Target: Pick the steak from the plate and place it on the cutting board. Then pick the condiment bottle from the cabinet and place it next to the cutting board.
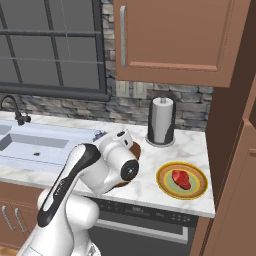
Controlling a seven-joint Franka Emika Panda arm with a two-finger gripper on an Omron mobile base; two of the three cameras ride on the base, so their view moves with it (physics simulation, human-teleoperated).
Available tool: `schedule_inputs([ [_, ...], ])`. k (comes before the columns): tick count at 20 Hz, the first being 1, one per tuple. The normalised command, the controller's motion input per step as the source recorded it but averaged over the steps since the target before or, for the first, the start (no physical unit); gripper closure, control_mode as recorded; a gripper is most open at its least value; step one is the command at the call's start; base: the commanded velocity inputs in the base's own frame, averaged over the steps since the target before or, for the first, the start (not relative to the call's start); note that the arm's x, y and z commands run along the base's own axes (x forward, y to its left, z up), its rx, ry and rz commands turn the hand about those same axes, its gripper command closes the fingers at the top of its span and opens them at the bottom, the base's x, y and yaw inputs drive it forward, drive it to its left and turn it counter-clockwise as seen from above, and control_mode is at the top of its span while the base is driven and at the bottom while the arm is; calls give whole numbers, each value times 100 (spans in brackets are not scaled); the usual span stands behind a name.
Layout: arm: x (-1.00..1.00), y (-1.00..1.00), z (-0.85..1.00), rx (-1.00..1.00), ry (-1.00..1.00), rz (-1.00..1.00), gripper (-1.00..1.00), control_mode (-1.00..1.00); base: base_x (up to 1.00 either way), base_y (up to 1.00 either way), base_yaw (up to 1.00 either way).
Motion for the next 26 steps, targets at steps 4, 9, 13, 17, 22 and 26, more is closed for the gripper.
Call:
schedule_inputs([
  [4,15,-22,-2,0,0,0,100,-100,0,0,0],
  [9,11,-21,-3,0,-1,0,100,-100,0,0,0],
  [13,15,-12,-6,0,-3,0,100,-100,0,0,0],
  [17,17,-6,-18,0,-7,0,100,-100,0,0,0],
  [22,10,-1,-22,0,-10,0,100,-100,0,0,0],
  [26,5,-2,-16,0,-10,0,100,-100,0,0,0],
])
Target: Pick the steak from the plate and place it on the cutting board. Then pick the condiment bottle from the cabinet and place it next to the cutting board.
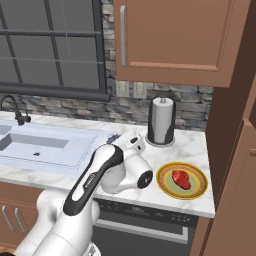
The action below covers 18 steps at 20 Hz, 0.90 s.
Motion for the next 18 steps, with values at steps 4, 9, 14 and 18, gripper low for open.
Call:
schedule_inputs([
  [4,3,-2,-2,0,-8,0,100,-100,0,0,0],
  [9,6,-11,0,0,-1,0,100,-100,0,0,0],
  [14,8,-17,0,0,0,0,100,-100,0,0,0],
  [18,9,-21,0,0,0,0,100,-100,0,0,0],
])
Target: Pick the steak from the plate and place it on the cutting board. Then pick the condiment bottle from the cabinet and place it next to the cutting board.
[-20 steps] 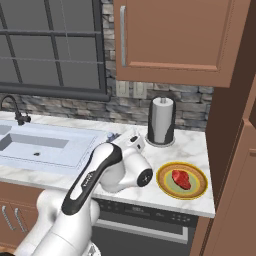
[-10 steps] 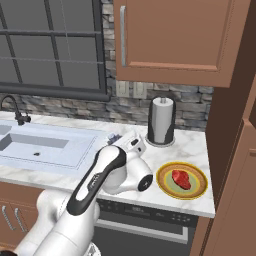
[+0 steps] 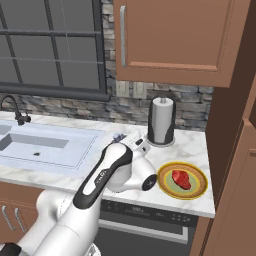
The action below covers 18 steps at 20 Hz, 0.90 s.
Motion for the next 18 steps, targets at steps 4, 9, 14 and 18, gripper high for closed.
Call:
schedule_inputs([
  [4,9,-23,0,0,0,0,100,-100,0,0,0],
  [9,13,-25,0,1,0,0,100,-100,0,0,0],
  [14,10,-24,0,2,0,0,100,-100,0,0,0],
  [18,8,-21,0,3,0,0,100,-100,0,0,0],
])
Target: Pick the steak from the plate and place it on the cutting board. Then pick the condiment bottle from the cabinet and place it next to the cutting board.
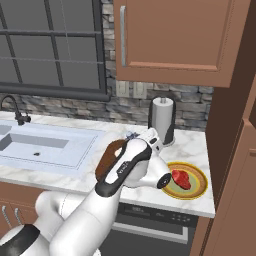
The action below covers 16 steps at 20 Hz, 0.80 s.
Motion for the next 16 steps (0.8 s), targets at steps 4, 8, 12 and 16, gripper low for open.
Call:
schedule_inputs([
  [4,10,-13,-10,5,0,0,100,-100,0,0,0],
  [8,14,-1,-24,6,-2,0,100,-100,0,0,0],
  [12,13,0,-31,7,-2,0,100,-100,0,0,0],
  [16,15,0,-26,6,-3,0,100,-100,0,0,0],
])
